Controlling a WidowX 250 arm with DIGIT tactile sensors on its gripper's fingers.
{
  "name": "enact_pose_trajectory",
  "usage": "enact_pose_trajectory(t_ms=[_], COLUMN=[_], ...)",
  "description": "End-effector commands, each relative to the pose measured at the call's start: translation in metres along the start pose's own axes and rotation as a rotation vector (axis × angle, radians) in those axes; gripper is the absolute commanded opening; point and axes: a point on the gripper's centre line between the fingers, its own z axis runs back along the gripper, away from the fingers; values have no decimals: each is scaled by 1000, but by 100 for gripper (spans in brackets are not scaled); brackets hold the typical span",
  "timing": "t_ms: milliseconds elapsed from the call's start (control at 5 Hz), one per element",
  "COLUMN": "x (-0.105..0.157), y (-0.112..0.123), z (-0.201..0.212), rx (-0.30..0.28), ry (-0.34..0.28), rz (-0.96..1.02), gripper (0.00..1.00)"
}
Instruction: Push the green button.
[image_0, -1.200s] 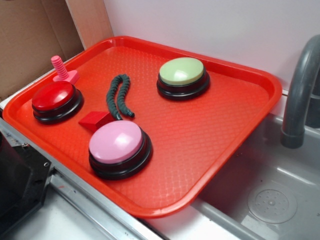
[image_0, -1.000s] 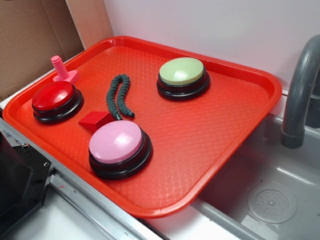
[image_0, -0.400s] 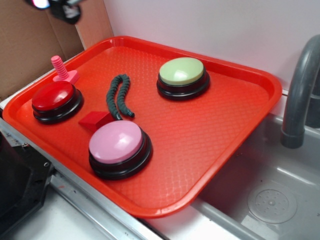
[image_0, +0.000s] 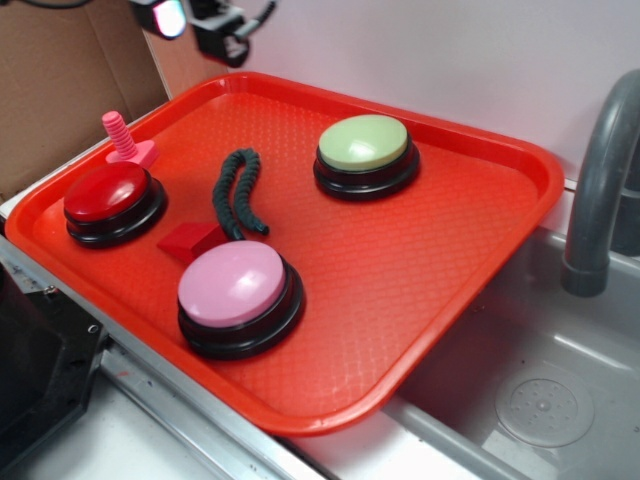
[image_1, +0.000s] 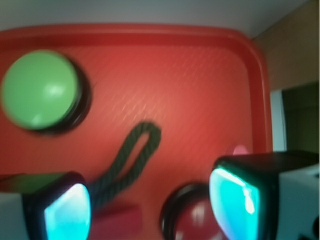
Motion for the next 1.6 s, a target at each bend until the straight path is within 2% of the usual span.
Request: enact_pose_trajectory(t_ms=[0,600,800,1000,1200,1400], x=[23,23,44,56,43,40], y=[-38,-38,-64,-89,-98,-85], z=[-13,-13,-28,-34,-41,-56], rx=[-53,-53,-1,7,-71,-132], ry=[-50,-50,-111,-136,-148,-119], rz=[-245,-245,-161,-141,-136,-109], gripper=[100,100,100,100,100,100])
